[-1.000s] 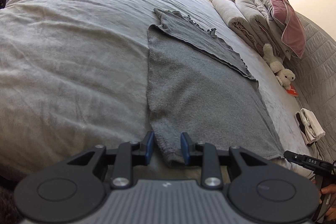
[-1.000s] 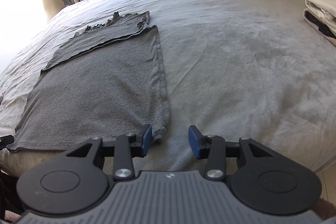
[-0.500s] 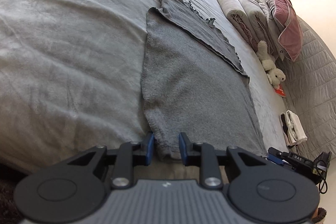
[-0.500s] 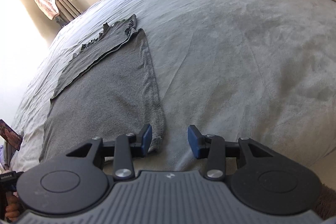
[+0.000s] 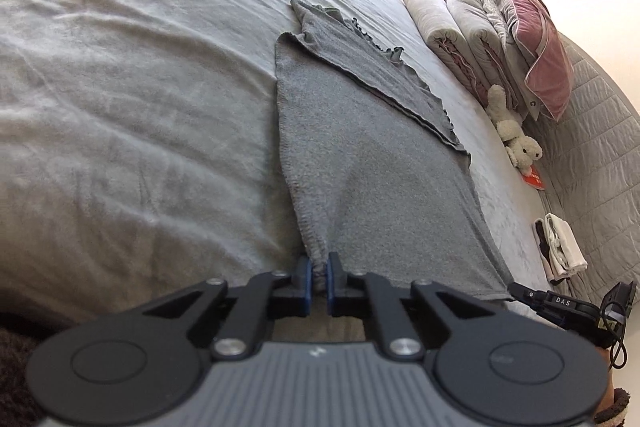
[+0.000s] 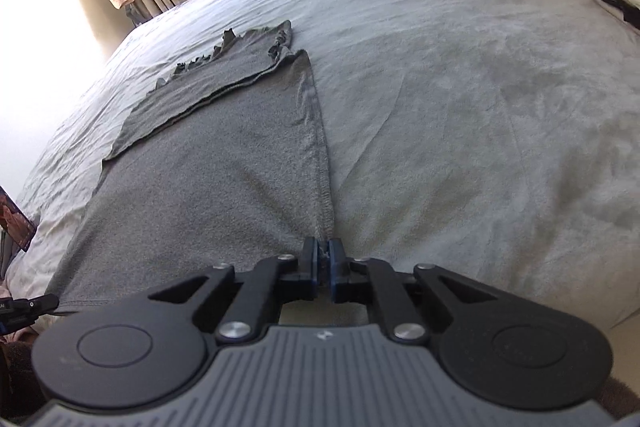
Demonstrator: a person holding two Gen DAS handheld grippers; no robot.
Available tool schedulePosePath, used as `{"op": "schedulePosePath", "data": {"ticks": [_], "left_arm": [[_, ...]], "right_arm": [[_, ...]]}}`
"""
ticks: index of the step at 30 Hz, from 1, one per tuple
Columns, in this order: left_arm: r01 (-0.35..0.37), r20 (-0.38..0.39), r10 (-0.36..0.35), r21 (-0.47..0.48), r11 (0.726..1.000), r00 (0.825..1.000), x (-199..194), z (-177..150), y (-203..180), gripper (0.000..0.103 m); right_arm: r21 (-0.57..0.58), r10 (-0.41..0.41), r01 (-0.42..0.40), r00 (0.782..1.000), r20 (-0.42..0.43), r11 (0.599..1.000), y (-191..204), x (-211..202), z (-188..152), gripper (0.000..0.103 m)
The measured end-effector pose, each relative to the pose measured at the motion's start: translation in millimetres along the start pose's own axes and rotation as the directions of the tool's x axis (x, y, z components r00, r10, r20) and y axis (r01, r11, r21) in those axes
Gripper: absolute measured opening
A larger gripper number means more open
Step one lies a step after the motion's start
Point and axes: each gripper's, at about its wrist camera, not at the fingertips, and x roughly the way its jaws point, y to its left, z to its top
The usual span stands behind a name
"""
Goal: Fold clothes
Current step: 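Lift the hem with both grippers, fold it toward the collar, release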
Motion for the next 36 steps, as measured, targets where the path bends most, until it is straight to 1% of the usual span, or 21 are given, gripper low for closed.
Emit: {"op": "schedulePosePath", "data": {"ticks": [2,3,5,8,9,13,15,19,20,21,22,25,31,36], "left_arm": [[-0.028,-0.021,0.028,0.004,1.000,0.999,4.7,-1.8,4.3,0.007],[-0.030,-0.026,0.030,0.001,1.000,0.999,7.5,-2.6,6.4,0.007],[-0.026,-0.027,0.026,0.000,1.000,0.999,10.1,-3.1,8.5,0.007],[-0.011,-0.027,0.011,0.004,1.000,1.000,8.4,-1.7,8.3,0.010],[-0.007,-0.027,0.007,0.003,1.000,1.000,8.2,-1.9,8.9,0.011],[0.011,-0.034,-0.011,-0.016,1.000,0.999,8.3,-2.1,11.9,0.015],[0.013,-0.043,-0.013,-0.015,1.000,0.999,9.0,-1.9,11.8,0.016],[0.015,-0.060,-0.016,-0.005,1.000,0.998,9.5,-1.7,10.5,0.015],[0.018,-0.064,-0.018,-0.005,1.000,0.998,9.4,-1.6,10.4,0.015],[0.020,-0.068,-0.021,-0.006,1.000,0.997,9.2,-1.5,10.4,0.014],[0.023,-0.068,-0.024,-0.008,1.000,0.997,8.8,-1.4,10.1,0.008],[0.032,-0.063,-0.033,-0.014,0.999,0.997,7.8,-1.2,8.7,0.007],[0.081,-0.005,-0.081,-0.029,0.996,0.997,2.1,8.7,0.7,0.007],[0.086,0.066,-0.085,-0.017,0.996,0.994,3.6,32.7,-9.8,0.007]], "right_arm": [[-0.008,-0.016,0.015,1.000,-0.022,1.000,0.7,5.1,0.0,0.006],[-0.008,-0.025,0.025,0.999,-0.039,1.000,0.5,10.0,-0.2,0.006],[-0.003,-0.032,0.031,0.998,-0.058,0.999,0.4,16.8,-1.4,0.007],[-0.028,-0.032,0.030,0.998,-0.058,0.999,4.8,16.4,-1.0,0.011],[-0.031,-0.030,0.029,0.998,-0.060,0.999,5.3,16.2,-0.9,0.015],[-0.013,-0.017,0.016,0.998,-0.068,1.000,3.4,17.3,-0.6,0.019],[-0.018,-0.013,0.012,0.997,-0.071,1.000,4.8,18.4,-0.8,0.022],[-0.045,-0.003,-0.001,0.997,-0.083,0.999,9.6,20.5,-1.6,0.022],[-0.050,-0.001,-0.003,0.996,-0.086,0.999,10.4,20.8,-1.5,0.019],[-0.052,0.001,-0.006,0.996,-0.088,0.999,10.8,21.1,-1.3,0.014],[-0.049,0.005,-0.009,0.996,-0.088,0.999,10.5,20.6,-1.1,0.011],[-0.033,0.018,-0.020,0.997,-0.078,0.999,9.4,17.4,1.3,0.010],[-0.002,0.061,-0.062,0.998,-0.024,0.998,13.0,7.3,17.4,0.009],[0.011,0.099,-0.099,0.995,0.020,0.995,19.2,8.7,40.5,0.009]]}}
